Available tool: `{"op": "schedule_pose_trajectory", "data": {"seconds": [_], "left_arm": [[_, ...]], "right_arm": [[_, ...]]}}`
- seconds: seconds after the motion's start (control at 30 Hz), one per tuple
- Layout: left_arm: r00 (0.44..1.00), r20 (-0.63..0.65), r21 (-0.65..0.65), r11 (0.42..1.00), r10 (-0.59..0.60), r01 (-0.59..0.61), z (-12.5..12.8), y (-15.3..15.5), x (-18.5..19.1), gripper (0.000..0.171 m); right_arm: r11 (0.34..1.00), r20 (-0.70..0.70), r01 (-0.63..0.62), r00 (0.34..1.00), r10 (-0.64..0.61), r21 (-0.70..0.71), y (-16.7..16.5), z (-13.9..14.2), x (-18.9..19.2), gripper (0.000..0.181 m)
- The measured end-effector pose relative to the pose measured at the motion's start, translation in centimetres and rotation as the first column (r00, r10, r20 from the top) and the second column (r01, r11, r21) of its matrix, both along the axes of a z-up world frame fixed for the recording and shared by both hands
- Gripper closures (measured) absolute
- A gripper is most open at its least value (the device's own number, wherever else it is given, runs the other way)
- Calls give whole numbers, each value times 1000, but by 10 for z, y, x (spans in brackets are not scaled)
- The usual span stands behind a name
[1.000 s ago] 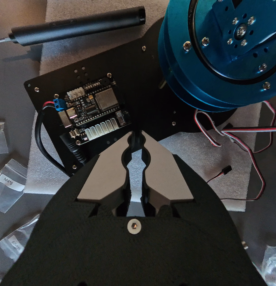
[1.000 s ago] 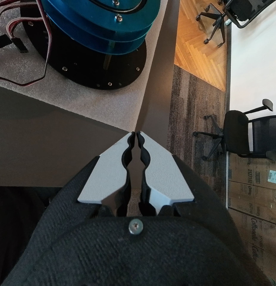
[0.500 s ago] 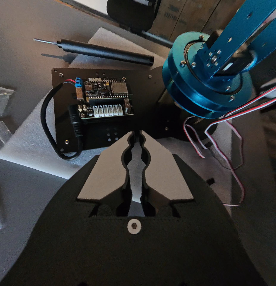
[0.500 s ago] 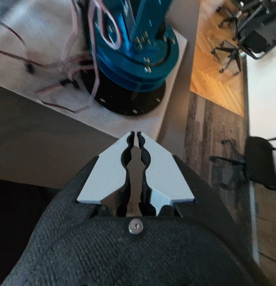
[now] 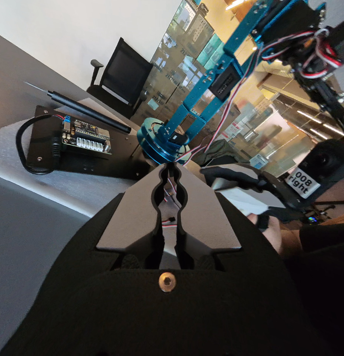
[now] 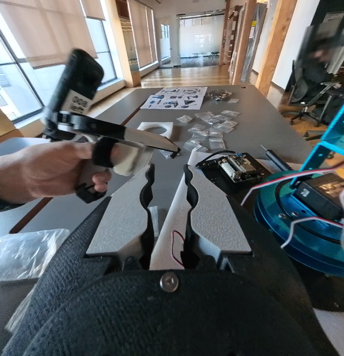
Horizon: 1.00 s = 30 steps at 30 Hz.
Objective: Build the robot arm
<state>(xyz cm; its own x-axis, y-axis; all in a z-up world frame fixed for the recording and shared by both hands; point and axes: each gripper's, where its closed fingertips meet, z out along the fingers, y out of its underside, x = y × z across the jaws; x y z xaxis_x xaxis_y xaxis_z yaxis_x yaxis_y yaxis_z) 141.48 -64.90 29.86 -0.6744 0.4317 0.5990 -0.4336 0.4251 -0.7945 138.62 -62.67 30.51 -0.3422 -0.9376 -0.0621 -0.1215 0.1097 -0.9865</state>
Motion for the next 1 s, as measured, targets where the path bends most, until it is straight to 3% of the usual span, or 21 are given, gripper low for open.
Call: {"op": "schedule_pose_trajectory", "data": {"seconds": [0.17,0.57,1.0], "left_arm": [[1000,1,-61,998,17,-17,15,27,1,169],[1000,-4,-102,995,16,-17,18,55,-2,169],[989,86,-101,986,-121,130,18,66,-19,169]], "right_arm": [[1000,8,6,1000,-6,22,12,-3,19,158],[997,-46,-16,999,12,-78,35,1,35,173],[969,-113,-110,990,86,-222,42,1,17,177]]}}
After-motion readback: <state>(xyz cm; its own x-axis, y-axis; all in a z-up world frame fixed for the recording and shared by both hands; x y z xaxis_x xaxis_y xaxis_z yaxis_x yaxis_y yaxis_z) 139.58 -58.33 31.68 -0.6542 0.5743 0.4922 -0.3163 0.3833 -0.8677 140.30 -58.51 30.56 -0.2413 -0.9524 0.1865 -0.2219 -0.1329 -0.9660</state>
